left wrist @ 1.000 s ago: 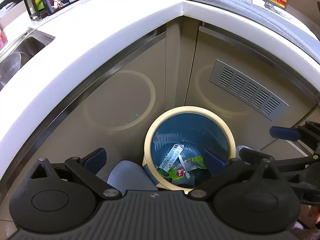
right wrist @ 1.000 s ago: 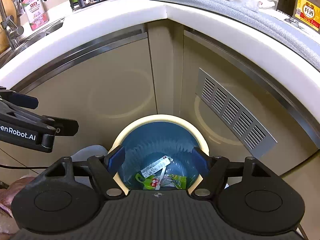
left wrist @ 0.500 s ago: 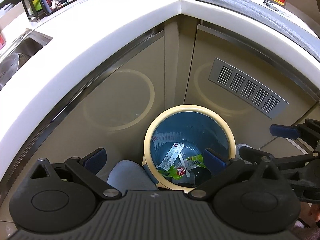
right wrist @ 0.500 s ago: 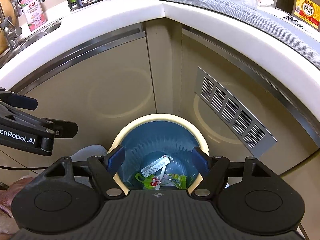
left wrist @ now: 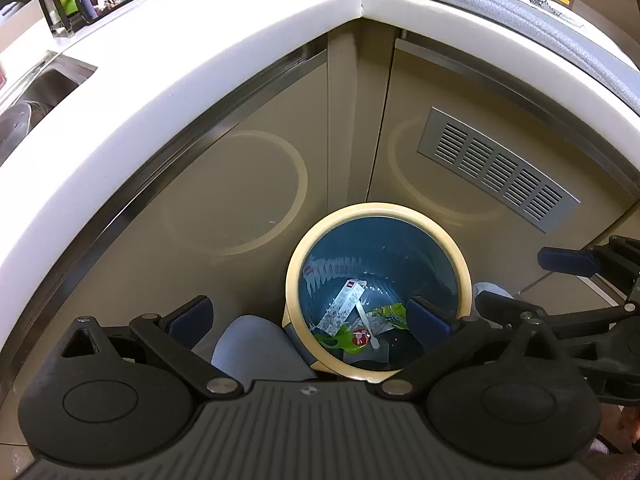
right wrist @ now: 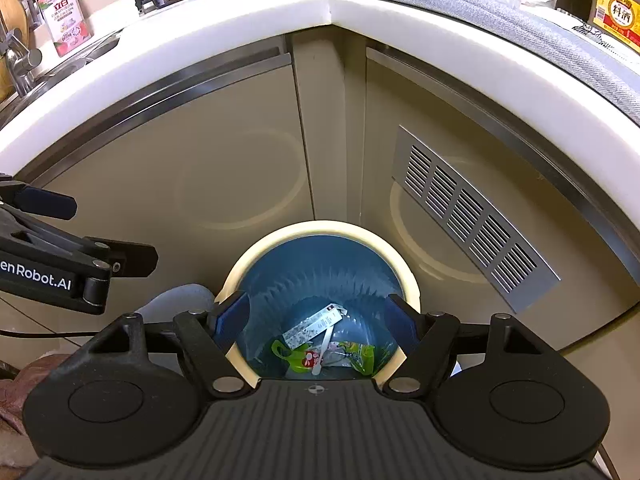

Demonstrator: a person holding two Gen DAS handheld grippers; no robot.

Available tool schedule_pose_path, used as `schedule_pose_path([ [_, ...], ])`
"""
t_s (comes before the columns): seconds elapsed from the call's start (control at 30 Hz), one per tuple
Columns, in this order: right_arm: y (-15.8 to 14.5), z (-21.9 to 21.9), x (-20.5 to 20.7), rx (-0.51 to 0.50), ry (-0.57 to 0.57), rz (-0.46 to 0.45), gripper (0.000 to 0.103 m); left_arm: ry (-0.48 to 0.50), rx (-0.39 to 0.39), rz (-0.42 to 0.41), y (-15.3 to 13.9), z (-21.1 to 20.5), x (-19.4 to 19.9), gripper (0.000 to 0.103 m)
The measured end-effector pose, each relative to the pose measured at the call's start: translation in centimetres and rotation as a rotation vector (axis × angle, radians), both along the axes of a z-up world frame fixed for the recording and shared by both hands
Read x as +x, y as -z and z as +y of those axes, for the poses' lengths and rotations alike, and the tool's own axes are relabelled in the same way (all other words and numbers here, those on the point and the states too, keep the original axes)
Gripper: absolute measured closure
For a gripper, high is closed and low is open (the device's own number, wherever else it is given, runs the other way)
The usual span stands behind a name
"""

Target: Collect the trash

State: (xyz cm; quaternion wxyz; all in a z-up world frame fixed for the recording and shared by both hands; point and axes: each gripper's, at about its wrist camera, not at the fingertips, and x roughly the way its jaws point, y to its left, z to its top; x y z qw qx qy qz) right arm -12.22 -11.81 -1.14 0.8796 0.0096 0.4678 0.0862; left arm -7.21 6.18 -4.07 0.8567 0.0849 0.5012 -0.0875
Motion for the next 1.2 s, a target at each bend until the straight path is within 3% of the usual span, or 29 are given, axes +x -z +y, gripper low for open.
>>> schedule_pose_path([
  [0.57,1.4,-0.2,0.8,0.008,0.004,0.049,0.024,0.013,-0.005,0.065,1.6,-0.4,0.8,0.0],
  [1.2,3.7,-0.4,2.4,0.005,0.022,0.135,0.023,0.026,-0.026,0.205,4.6,-0.9,2.4,0.0],
])
